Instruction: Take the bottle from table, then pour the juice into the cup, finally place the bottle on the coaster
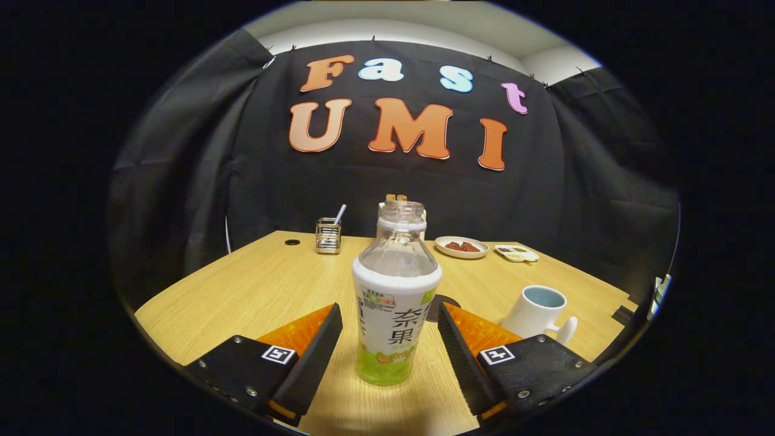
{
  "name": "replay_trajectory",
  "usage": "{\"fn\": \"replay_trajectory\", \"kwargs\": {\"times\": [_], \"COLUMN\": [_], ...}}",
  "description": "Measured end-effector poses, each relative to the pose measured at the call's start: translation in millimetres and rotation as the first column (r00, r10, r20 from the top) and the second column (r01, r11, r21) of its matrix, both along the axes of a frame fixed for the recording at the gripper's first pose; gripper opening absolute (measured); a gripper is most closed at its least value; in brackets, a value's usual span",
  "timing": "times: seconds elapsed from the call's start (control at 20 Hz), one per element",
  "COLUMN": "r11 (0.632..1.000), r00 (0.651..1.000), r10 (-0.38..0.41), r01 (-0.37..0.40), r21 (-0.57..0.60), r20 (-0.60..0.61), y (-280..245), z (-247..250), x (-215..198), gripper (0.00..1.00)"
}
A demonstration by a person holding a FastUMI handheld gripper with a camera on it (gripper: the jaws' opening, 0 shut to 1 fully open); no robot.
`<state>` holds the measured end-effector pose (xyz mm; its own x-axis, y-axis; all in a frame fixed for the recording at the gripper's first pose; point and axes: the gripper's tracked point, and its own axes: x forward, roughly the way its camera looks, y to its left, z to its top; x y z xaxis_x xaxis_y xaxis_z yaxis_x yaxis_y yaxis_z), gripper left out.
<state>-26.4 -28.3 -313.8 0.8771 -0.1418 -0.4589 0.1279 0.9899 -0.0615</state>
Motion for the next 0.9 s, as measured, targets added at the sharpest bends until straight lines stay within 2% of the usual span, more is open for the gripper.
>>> {"fn": "replay_trajectory", "kwargs": {"times": [0.3,0.4,0.45,0.7,0.9], "r11": [1.000,0.997,0.997,0.994,0.977], "r00": [0.999,0.998,0.998,0.999,1.000], "r10": [-0.007,0.005,0.006,0.009,-0.013], "r01": [0.009,0.000,-0.001,-0.004,0.012], "r21": [0.030,0.073,0.082,0.109,0.212], "r20": [-0.051,-0.064,-0.061,-0.049,0.000], "y": [-3,3,3,2,6], "z": [-19,-20,-21,-12,5], "x": [2,1,4,0,13], "gripper": [0.85,0.77,0.68,0.62,0.60]}}
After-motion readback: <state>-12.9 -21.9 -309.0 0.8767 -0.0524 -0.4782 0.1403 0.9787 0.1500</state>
